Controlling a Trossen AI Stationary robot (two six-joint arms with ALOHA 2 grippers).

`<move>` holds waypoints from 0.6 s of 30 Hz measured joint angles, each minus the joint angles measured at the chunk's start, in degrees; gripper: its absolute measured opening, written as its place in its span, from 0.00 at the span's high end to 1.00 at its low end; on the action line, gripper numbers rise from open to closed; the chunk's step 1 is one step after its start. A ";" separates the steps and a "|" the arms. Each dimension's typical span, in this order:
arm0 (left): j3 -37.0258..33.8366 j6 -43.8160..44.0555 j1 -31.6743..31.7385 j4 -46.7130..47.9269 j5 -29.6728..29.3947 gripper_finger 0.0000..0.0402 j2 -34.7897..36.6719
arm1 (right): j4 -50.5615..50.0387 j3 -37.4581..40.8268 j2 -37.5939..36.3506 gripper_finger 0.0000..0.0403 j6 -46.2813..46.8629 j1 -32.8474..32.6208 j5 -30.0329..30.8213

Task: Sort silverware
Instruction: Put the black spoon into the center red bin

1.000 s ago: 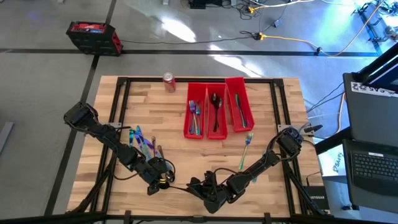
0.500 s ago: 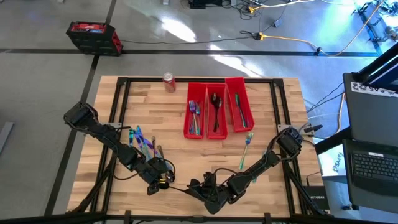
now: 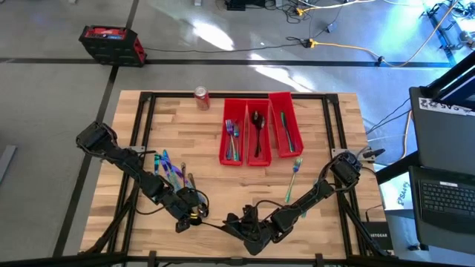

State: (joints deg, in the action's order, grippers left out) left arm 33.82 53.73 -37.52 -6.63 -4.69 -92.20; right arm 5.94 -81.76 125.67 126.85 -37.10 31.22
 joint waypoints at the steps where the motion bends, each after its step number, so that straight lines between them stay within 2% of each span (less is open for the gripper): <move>1: 0.00 -0.02 0.04 0.00 0.00 1.00 0.00 | 0.02 0.00 0.00 0.79 0.00 0.00 -0.11; 5: 0.00 -0.13 0.06 0.02 -0.17 1.00 0.00 | 0.00 0.00 0.00 0.82 -0.02 0.00 -0.31; 11: 0.00 -0.13 0.09 0.09 -0.42 1.00 0.00 | 0.03 0.00 0.00 0.98 -0.24 -0.02 0.03; 18: 0.00 -0.30 0.09 0.09 -0.68 1.00 0.00 | -0.03 0.00 0.00 0.97 -0.26 -0.04 1.35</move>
State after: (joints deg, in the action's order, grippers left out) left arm 33.82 53.43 -37.43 -6.55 -5.37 -92.20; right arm 5.91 -81.76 125.67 126.58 -37.15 32.57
